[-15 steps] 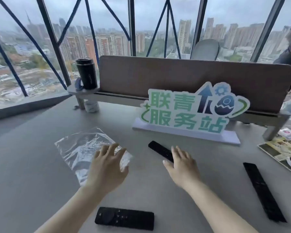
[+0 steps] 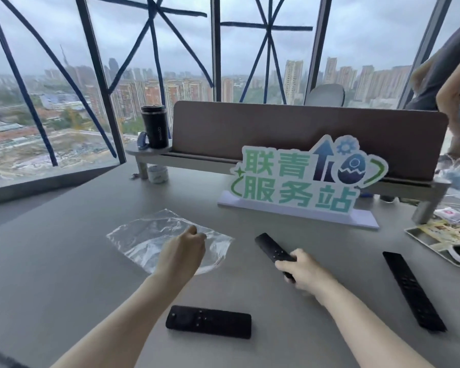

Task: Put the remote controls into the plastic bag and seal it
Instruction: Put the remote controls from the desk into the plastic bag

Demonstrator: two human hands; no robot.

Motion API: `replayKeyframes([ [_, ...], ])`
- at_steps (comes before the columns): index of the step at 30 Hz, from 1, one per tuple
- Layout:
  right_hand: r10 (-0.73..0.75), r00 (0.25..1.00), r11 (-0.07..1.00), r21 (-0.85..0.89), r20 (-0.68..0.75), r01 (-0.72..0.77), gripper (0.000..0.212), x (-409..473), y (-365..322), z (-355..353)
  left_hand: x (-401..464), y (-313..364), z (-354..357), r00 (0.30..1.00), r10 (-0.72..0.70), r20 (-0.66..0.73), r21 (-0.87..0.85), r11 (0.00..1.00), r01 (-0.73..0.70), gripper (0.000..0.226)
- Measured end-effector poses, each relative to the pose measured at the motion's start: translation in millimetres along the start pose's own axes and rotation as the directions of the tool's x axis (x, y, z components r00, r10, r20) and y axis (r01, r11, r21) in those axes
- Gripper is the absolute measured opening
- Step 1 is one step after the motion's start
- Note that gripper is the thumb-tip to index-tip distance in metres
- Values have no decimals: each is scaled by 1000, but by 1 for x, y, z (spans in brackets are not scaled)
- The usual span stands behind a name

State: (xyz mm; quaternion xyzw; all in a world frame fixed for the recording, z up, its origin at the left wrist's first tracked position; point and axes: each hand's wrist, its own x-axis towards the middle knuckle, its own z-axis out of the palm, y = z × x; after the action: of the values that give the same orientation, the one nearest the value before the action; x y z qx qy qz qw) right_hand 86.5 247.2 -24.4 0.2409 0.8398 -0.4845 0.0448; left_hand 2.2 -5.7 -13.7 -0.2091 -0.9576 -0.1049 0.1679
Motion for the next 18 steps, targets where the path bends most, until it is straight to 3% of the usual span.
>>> replayKeyframes([
  [2, -18, 996, 950, 313, 89, -11, 15, -25, 3, -16, 7, 16, -3, 998, 53, -23, -56, 997, -55, 17],
  [5, -92, 980, 881, 473, 179, -4, 6, -65, 1, -38, 13, 46, -7, 995, 81, -49, -102, 991, -86, 15],
  [13, -167, 970, 890, 450, 179, 70, 27, -73, -21, -10, 3, 109, -17, 993, 64, -104, -441, 892, -103, 25],
  [15, -135, 989, 943, 315, 61, 110, 26, -74, -16, -14, 0, 116, -18, 994, 36, -99, -494, 866, -81, 23],
  [18, -87, 963, 987, 112, -253, 119, 24, -70, 18, -42, -5, 122, -17, 992, 36, -123, -518, 850, -95, 21],
])
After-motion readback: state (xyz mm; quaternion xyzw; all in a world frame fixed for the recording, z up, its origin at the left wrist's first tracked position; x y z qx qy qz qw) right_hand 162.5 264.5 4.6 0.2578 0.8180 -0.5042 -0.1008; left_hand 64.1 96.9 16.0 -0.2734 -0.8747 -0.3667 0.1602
